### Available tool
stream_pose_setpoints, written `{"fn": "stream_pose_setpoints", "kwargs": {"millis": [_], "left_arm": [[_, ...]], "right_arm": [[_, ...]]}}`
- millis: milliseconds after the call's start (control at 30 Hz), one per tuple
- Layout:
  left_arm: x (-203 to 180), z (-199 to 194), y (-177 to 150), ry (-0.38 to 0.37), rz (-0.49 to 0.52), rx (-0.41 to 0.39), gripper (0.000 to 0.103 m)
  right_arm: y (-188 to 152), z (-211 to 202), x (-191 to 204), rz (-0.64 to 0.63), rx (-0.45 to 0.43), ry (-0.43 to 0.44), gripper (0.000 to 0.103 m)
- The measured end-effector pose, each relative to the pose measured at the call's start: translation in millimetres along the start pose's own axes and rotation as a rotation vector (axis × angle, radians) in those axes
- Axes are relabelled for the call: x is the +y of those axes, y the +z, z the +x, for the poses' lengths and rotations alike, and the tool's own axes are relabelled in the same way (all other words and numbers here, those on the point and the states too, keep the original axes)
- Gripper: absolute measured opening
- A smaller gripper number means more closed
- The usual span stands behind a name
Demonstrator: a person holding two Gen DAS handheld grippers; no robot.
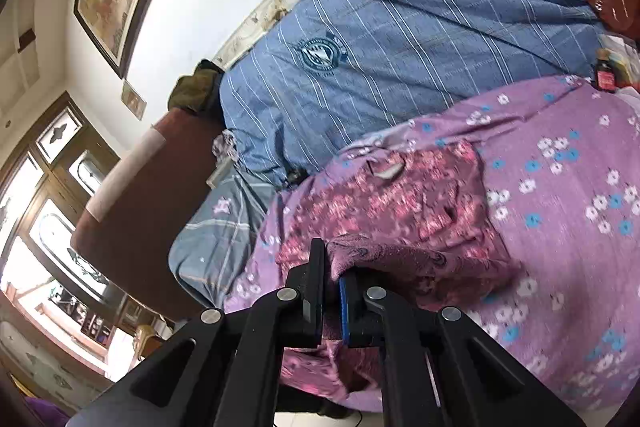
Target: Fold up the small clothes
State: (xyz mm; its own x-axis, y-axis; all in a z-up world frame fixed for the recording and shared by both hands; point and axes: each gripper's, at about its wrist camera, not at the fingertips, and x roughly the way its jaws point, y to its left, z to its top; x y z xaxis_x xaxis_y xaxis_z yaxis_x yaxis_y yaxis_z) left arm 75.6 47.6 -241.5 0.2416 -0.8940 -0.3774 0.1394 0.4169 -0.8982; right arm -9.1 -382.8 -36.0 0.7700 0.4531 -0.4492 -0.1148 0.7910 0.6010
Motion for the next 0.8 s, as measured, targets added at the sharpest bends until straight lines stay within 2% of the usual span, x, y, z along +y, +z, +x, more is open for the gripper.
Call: {"fn": "stream_pose_setpoints", "kwargs": {"millis": [67,167,233,333,433,467,500,533,567,633,667,700,733,767,800], "left_arm": [[-16,-5,33,-0.023,0.02,-0.049,0.002],[-32,-12,93,-0.017,0.065,-0.132,0.003],[-35,-8,145,-0.009,0.064,-0.194,0.003],[-36,16,218,0.032,0.057,-0.237,0.003],[-12,50,272,0.093,0.002,-0.241,0.003],[-1,64,287,0.115,-0.018,-0.244,0.003],[10,77,298,0.132,-0.025,-0.244,0.003],[26,93,310,0.17,-0.047,-0.235,0.003],[39,103,314,0.189,-0.078,-0.228,0.003],[60,113,315,0.178,-0.14,-0.236,0.004],[65,113,312,0.168,-0.153,-0.248,0.012],[67,111,307,0.167,-0.15,-0.269,0.024],[66,104,303,0.175,-0.135,-0.309,0.034],[62,96,300,0.18,-0.116,-0.359,0.052],[55,83,299,0.181,-0.1,-0.409,0.062]], "right_arm": [[10,7,0,0.004,-0.016,0.005,0.007],[38,27,-5,0.016,-0.043,0.002,0.007],[61,48,-15,0.039,-0.064,-0.005,0.007],[97,84,-41,0.089,-0.114,-0.025,0.008],[127,127,-78,0.137,-0.161,-0.075,0.009],[134,142,-93,0.146,-0.17,-0.108,0.015],[140,160,-110,0.161,-0.173,-0.149,0.036],[143,173,-125,0.184,-0.178,-0.169,0.051],[145,189,-147,0.231,-0.193,-0.193,0.074],[141,206,-179,0.328,-0.2,-0.221,0.076],[139,210,-188,0.359,-0.194,-0.214,0.076],[133,215,-197,0.387,-0.183,-0.208,0.076],[127,217,-201,0.386,-0.174,-0.216,0.076],[123,218,-200,0.374,-0.168,-0.224,0.076],[118,218,-196,0.348,-0.158,-0.233,0.076]]}}
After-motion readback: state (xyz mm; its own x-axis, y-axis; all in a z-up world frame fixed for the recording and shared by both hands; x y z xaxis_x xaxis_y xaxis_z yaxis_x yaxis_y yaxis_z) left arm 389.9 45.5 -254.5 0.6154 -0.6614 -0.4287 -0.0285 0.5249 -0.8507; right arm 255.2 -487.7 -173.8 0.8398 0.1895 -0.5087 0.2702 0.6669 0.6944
